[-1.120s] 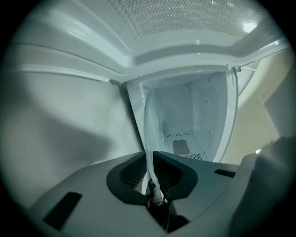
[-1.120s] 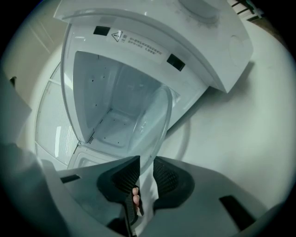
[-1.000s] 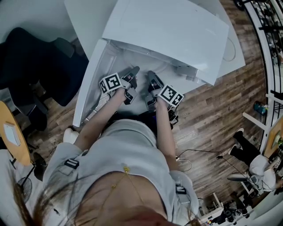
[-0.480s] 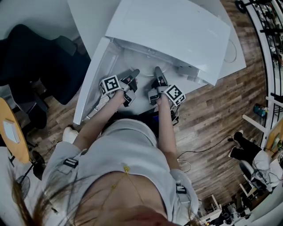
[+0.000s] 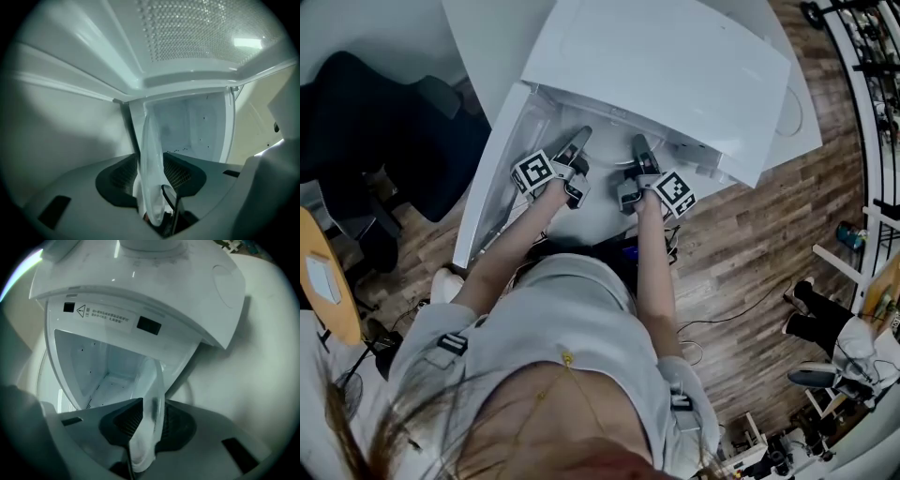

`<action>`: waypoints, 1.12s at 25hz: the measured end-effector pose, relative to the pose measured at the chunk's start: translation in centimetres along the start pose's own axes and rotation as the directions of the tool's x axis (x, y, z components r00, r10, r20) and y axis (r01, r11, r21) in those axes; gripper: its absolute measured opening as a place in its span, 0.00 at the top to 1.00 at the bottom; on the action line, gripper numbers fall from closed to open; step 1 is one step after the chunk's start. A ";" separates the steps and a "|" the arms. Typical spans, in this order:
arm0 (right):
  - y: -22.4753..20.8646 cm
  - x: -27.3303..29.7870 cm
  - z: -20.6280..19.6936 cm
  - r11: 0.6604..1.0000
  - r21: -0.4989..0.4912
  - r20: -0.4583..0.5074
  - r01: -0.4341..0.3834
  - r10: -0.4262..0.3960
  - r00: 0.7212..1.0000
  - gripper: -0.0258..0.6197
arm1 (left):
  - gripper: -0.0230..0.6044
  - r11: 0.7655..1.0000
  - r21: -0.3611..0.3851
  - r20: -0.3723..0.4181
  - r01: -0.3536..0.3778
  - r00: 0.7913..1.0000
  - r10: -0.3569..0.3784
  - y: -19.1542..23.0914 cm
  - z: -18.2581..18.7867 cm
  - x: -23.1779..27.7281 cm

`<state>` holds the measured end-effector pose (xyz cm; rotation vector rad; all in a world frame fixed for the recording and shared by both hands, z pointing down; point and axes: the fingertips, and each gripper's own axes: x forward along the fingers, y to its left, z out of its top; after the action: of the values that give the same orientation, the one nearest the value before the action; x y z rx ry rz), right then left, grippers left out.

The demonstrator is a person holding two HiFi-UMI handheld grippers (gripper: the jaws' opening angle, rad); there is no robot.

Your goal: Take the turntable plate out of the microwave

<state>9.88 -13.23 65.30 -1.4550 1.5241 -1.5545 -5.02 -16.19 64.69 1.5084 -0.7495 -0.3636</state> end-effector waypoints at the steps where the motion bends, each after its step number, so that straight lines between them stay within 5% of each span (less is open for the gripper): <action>1: 0.0 0.0 0.0 1.000 0.000 -0.001 -0.001 0.001 1.000 0.83 | 0.69 1.000 0.003 0.012 0.004 1.000 -0.004 -0.1 0.5 0.5; 7: 0.3 -0.1 0.0 1.000 -0.017 -0.007 -0.022 0.022 1.000 0.83 | 0.71 1.000 -0.013 0.096 0.024 0.995 -0.023 -0.4 2.7 2.4; 9: 0.3 -0.1 0.0 0.999 -0.013 0.001 -0.037 0.037 0.999 0.84 | 0.85 1.000 -0.001 0.114 0.021 0.993 -0.021 -0.3 3.1 2.5; 11: 0.0 -0.4 0.0 1.000 0.003 0.008 -0.019 0.019 1.000 0.85 | 0.87 0.999 -0.024 0.113 0.030 0.993 -0.028 -0.2 3.1 2.5; 13: -0.4 -0.6 0.1 1.000 0.011 0.012 0.011 -0.011 1.000 0.85 | 0.88 0.997 -0.057 0.108 0.047 0.993 -0.040 -0.1 2.9 2.5; 23: 2.7 -1.2 0.6 0.984 -0.075 0.031 -0.163 0.166 0.986 0.86 | 0.88 0.995 -0.025 0.115 0.093 0.989 -0.089 -2.4 2.5 1.0; 26: 2.1 -2.2 0.1 0.994 -0.044 0.025 -0.100 0.101 0.995 0.85 | 0.88 0.994 -0.013 0.116 0.104 0.988 -0.102 -3.0 2.2 0.2; 28: 2.8 -2.4 0.0 0.990 -0.051 0.027 -0.133 0.134 0.991 0.85 | 0.88 0.994 -0.004 0.117 0.109 0.987 -0.107 -3.4 2.2 -0.2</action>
<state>9.67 -11.69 61.91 -1.3667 1.6171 -1.4199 -5.79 -17.94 61.09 1.5314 -0.7578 -0.5401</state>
